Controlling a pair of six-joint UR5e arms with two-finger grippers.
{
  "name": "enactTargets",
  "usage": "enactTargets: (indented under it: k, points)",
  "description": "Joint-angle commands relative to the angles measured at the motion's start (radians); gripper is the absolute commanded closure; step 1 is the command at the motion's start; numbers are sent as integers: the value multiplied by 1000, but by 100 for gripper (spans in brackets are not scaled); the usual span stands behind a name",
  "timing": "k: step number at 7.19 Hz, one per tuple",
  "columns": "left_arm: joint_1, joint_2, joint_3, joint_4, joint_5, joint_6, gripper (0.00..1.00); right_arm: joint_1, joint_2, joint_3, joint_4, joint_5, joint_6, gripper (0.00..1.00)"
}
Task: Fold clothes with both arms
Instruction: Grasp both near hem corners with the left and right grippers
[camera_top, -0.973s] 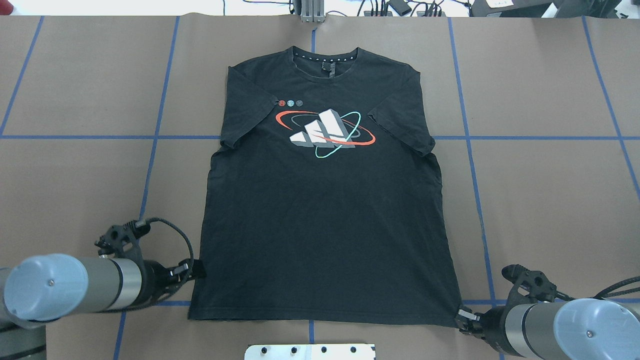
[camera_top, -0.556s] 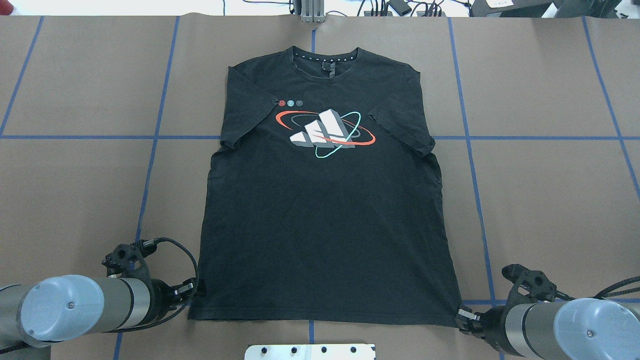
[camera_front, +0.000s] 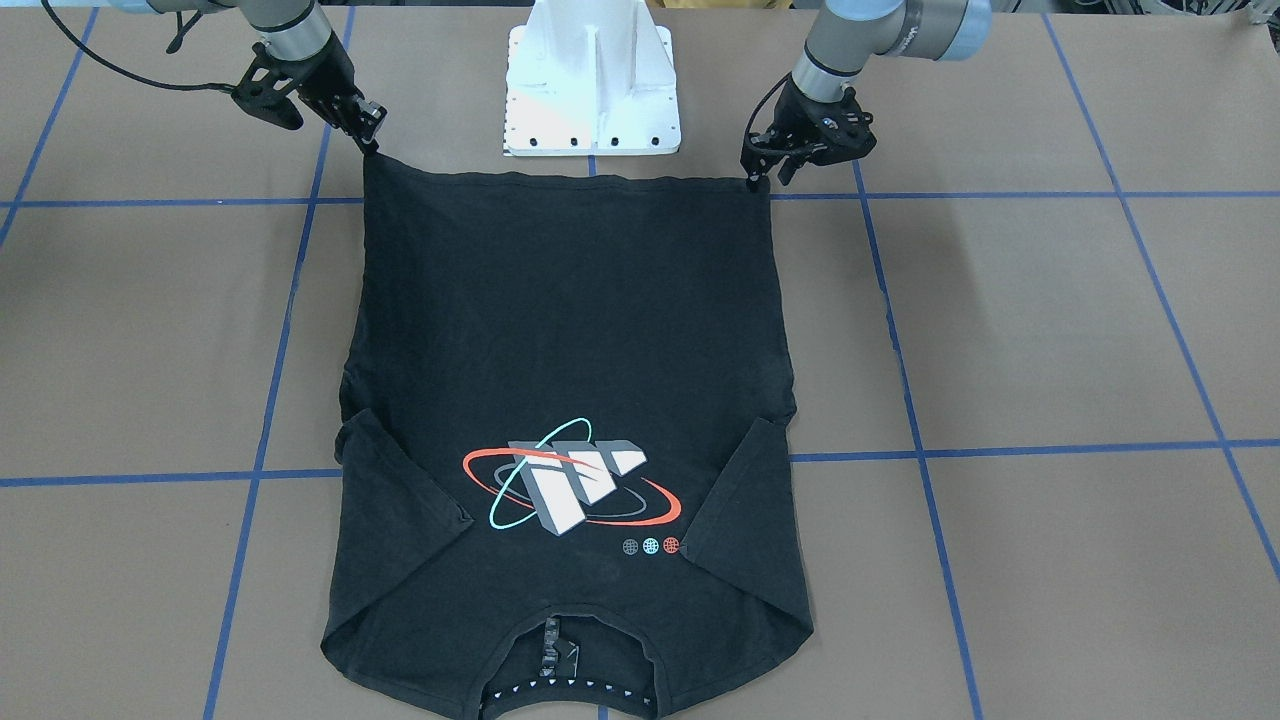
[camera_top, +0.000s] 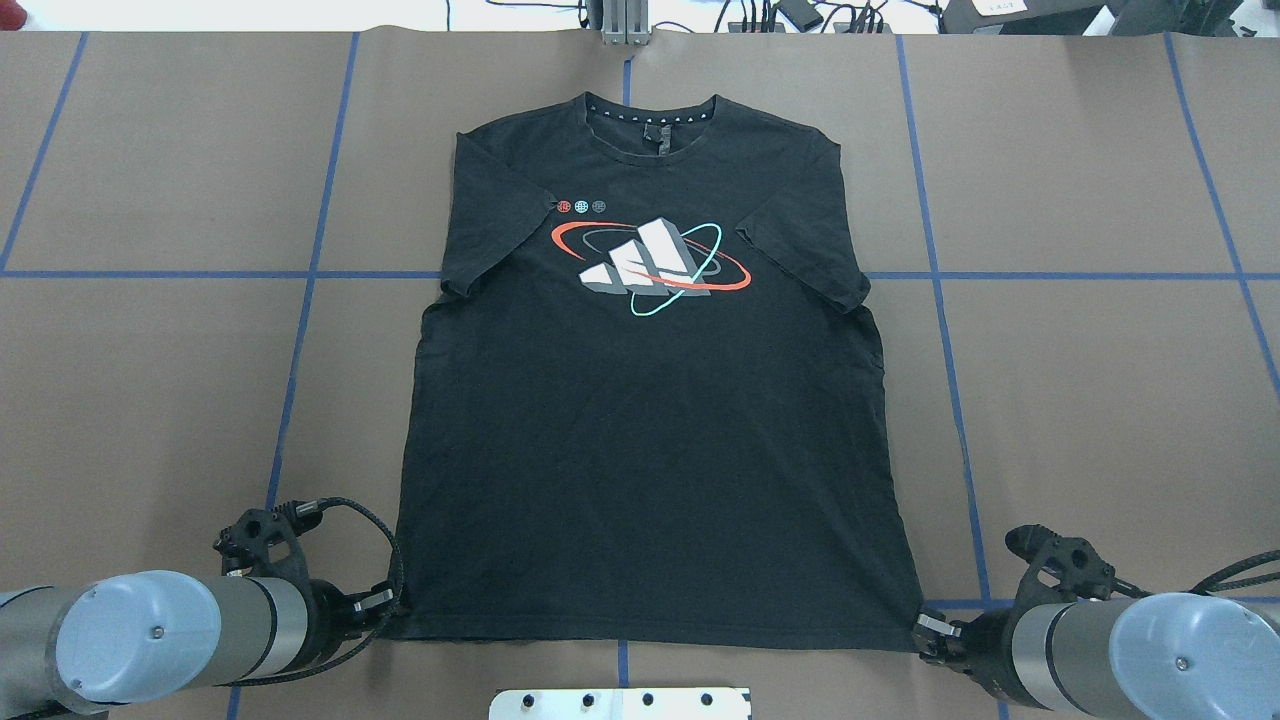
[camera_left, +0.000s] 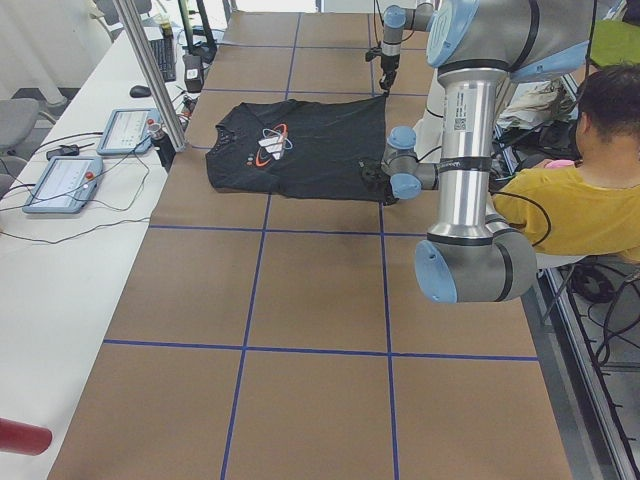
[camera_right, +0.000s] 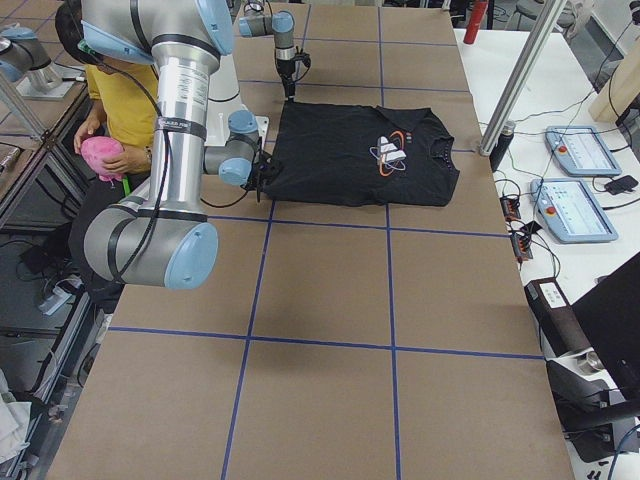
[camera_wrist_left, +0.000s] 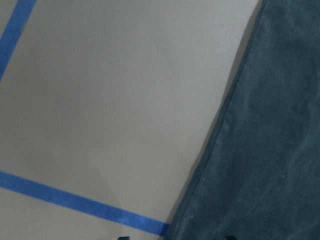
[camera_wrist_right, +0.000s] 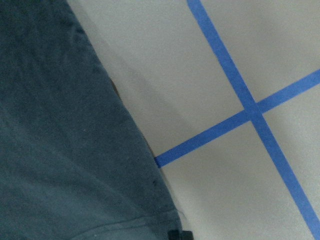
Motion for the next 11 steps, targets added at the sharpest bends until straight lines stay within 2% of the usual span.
enactTargets:
  k: [1,3,5,7,8,9,10,11]
  points:
    - [6,-2,1,2,0,-2,61,2,-2,-1,0,0,0,100]
    - [6,0,-1,2,0,0,98,2,-2,-1,0,0,0,100]
    - [-3,0,-16,2,0,0,100,2,-4,-1,0,2,0,100]
    - [-8,10,-97,37,-2,0,100,4,-5,7,0,2,0,100]
    - [-9,13,-141,60,-5,0,100,4,-31,40,0,5,0,100]
    - [1,18,-133,74,-2,-2,100,2,-45,51,-2,3,0,100]
    - [7,12,-110,97,-2,-2,65,1,-44,48,-2,3,0,100]
    - [15,6,-88,107,-2,0,35,-1,-42,48,-2,3,0,100]
